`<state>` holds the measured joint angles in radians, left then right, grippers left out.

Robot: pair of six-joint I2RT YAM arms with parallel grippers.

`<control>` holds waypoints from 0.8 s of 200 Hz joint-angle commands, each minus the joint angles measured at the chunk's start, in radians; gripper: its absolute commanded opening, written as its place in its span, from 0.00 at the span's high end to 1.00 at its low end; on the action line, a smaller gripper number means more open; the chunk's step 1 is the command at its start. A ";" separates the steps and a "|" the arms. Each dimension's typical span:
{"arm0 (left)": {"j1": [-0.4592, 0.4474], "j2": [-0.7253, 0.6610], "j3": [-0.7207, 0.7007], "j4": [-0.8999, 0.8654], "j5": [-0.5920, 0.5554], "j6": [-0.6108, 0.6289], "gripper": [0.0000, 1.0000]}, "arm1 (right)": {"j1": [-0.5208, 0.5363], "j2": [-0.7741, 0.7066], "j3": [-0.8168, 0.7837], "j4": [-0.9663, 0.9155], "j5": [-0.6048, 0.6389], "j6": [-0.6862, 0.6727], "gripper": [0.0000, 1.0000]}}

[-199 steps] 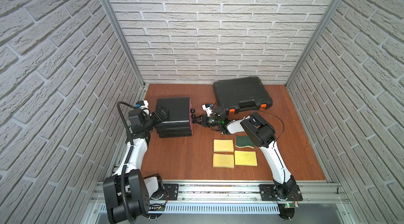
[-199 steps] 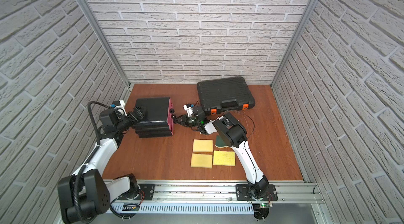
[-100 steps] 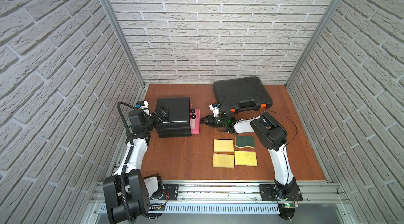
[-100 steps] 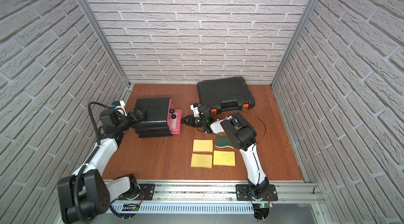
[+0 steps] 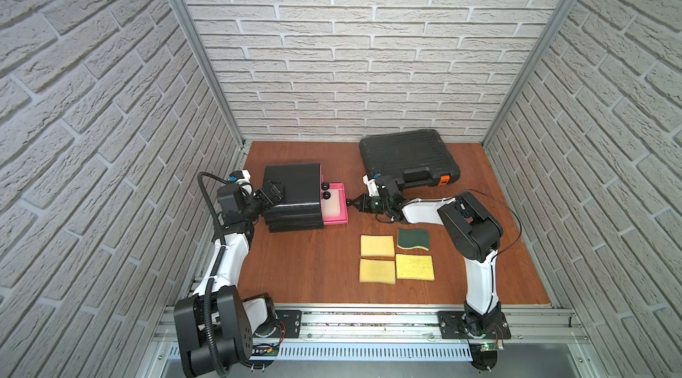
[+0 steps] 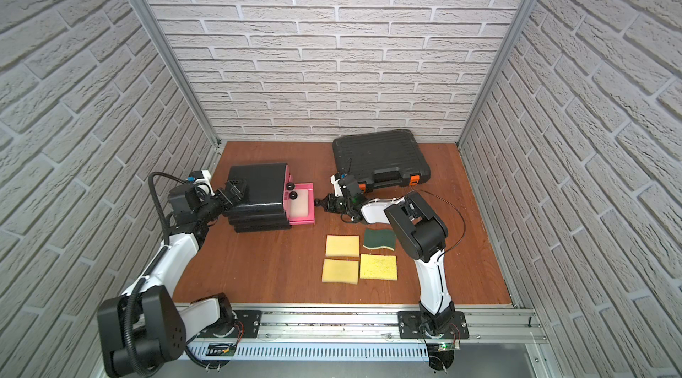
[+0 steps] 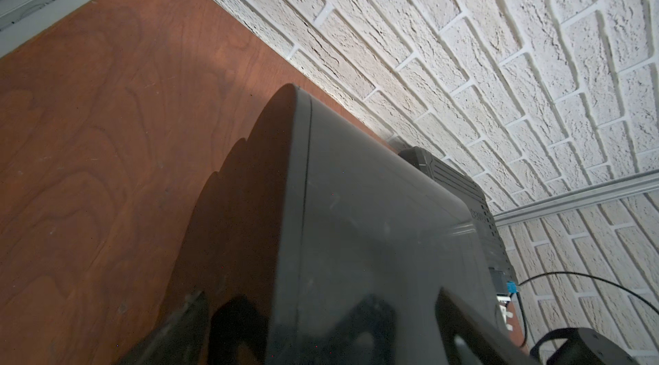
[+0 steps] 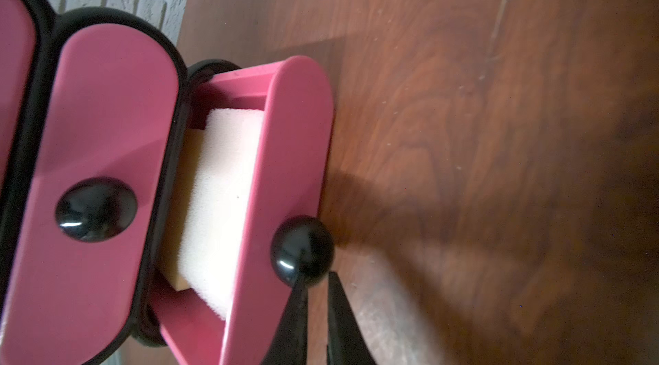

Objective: Take the sponge out of the drawer
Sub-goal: Open the drawer in the storage box.

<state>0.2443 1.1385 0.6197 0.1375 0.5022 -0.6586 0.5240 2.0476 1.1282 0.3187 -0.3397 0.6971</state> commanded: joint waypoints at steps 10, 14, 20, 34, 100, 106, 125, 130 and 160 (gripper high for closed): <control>0.007 0.006 -0.016 -0.003 -0.014 0.003 0.02 | -0.025 -0.038 -0.048 -0.065 0.070 -0.031 0.89; 0.009 0.007 -0.015 -0.003 -0.014 0.003 0.02 | -0.028 -0.042 -0.052 -0.065 0.071 -0.030 0.89; 0.010 0.007 -0.016 -0.003 -0.013 0.002 0.02 | -0.030 -0.045 -0.055 -0.066 0.073 -0.031 0.89; 0.009 0.008 -0.015 -0.003 -0.013 0.002 0.02 | -0.033 -0.053 -0.057 -0.073 0.081 -0.036 0.89; 0.011 0.008 -0.015 -0.002 -0.011 0.001 0.02 | -0.032 -0.109 -0.090 -0.042 0.083 -0.047 0.79; 0.011 0.008 -0.016 -0.002 -0.010 0.001 0.02 | -0.031 -0.118 -0.093 -0.036 0.076 -0.049 0.73; 0.012 0.007 -0.017 0.002 -0.009 -0.001 0.02 | -0.017 -0.145 -0.097 -0.029 0.062 -0.070 0.53; 0.011 0.006 -0.018 0.003 -0.008 0.000 0.02 | -0.009 -0.152 -0.096 -0.029 0.061 -0.079 0.51; 0.011 0.005 -0.020 0.003 -0.006 -0.002 0.02 | 0.042 -0.192 -0.078 -0.072 0.104 -0.121 0.45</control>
<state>0.2489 1.1385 0.6197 0.1349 0.5026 -0.6590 0.5209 1.9152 1.0370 0.2481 -0.2623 0.6224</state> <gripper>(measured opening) 0.982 0.541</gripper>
